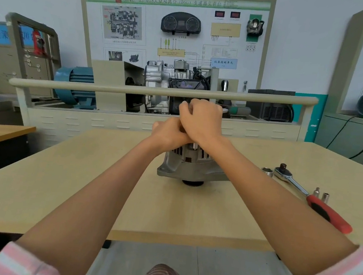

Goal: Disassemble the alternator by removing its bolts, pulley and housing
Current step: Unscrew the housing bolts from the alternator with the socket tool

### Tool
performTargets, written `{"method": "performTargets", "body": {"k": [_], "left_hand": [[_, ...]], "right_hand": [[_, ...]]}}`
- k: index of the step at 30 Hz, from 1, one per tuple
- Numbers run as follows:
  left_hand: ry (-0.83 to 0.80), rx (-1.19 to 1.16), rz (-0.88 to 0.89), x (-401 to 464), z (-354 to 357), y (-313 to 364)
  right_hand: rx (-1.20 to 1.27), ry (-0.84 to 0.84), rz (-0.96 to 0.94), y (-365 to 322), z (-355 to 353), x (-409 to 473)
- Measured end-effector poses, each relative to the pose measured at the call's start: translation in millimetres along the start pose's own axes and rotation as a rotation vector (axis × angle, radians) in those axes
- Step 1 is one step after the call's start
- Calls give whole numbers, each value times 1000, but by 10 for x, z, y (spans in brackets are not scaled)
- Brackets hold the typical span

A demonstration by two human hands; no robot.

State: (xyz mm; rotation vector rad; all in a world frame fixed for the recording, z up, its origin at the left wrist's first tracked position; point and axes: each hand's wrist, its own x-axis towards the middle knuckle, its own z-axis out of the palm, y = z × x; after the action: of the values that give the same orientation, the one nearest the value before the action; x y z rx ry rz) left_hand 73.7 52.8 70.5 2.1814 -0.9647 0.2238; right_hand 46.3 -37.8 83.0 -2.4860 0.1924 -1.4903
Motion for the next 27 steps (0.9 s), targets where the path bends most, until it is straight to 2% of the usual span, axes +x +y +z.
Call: {"method": "performTargets", "body": {"k": [4,8,11,14,17,22,25,27], "left_hand": [[-98,-178,10,6,-35,-47],[-108,-202,6,9,-39,-38],[-146,-201,14,5,-61,-38],[-140,-197,21,13,-75,-39],[-94,-211,13,9,-64,-30],[-116,-212,-9,-3,-80,-13],[-101,-204,-23,-10,-90,0],[-84,-185,-23,-5,-86,-6]], "right_hand": [[456,-13,208,15,29,44],[1029,-161,420,38,43,127],[1235,-224,466,37,40,172],[1254,-205,478,23,49,171],[1173,-141,465,-2,59,139],[1051,-59,419,-43,100,103],[914,3,339,-26,110,76],[703,32,237,-48,88,33]]}}
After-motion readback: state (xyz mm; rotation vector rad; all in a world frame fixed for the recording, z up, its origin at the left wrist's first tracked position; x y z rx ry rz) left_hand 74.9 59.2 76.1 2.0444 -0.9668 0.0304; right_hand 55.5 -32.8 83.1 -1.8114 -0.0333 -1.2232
